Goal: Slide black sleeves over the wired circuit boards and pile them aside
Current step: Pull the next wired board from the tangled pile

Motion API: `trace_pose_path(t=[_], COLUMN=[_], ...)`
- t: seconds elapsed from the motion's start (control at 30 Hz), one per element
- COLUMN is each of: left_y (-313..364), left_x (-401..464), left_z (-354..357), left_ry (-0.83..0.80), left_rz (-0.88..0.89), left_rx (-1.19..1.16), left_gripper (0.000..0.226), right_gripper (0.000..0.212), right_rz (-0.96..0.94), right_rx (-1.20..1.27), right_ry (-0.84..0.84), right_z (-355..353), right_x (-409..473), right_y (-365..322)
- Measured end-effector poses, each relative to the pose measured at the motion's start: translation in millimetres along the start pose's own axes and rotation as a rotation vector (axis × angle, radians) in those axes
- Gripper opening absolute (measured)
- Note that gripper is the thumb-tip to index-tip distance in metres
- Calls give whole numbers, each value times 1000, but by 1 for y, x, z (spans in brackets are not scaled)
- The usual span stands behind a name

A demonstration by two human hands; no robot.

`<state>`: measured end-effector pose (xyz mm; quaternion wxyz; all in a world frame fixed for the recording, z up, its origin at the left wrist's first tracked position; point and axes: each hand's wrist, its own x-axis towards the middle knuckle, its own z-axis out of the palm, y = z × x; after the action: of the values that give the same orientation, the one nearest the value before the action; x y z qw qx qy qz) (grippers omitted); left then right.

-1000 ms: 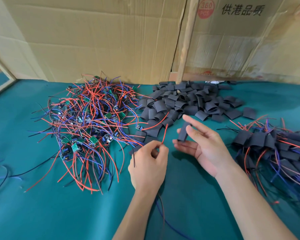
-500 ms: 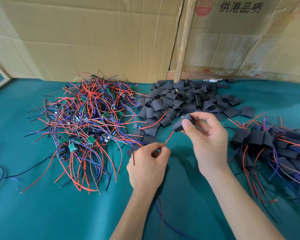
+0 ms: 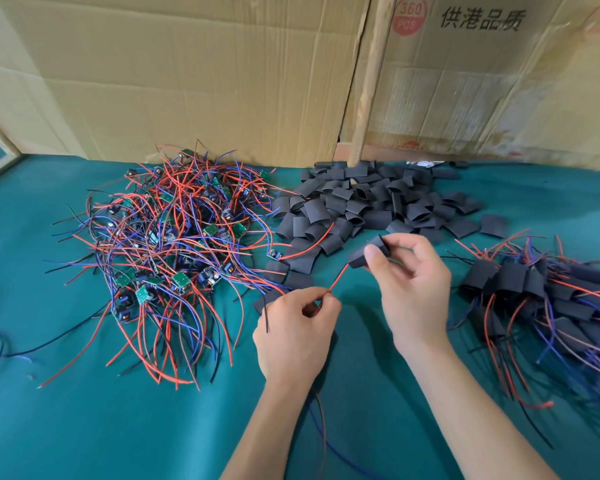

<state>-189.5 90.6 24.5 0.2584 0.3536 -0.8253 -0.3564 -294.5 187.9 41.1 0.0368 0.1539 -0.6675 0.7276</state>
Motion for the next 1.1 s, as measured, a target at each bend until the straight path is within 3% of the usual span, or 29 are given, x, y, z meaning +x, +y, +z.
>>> trace_pose_path(t=[0.37,0.87,1.1], left_y=[0,1,3], left_x=[-1,-2,-3], left_z=[-1,-4,-6], left_ry=[10,-14,-55], left_rz=[8,-13,-33], left_rx=[-74,-104,-197], left_gripper=[24,31,28], right_gripper=[9,21,17], right_rz=[199,424,393], right_rx=[241,269,233], right_ry=[56,-358,-260], right_z=[1,2,0], right_x=[0,-7,-5], right_y=[-3,-4,-4])
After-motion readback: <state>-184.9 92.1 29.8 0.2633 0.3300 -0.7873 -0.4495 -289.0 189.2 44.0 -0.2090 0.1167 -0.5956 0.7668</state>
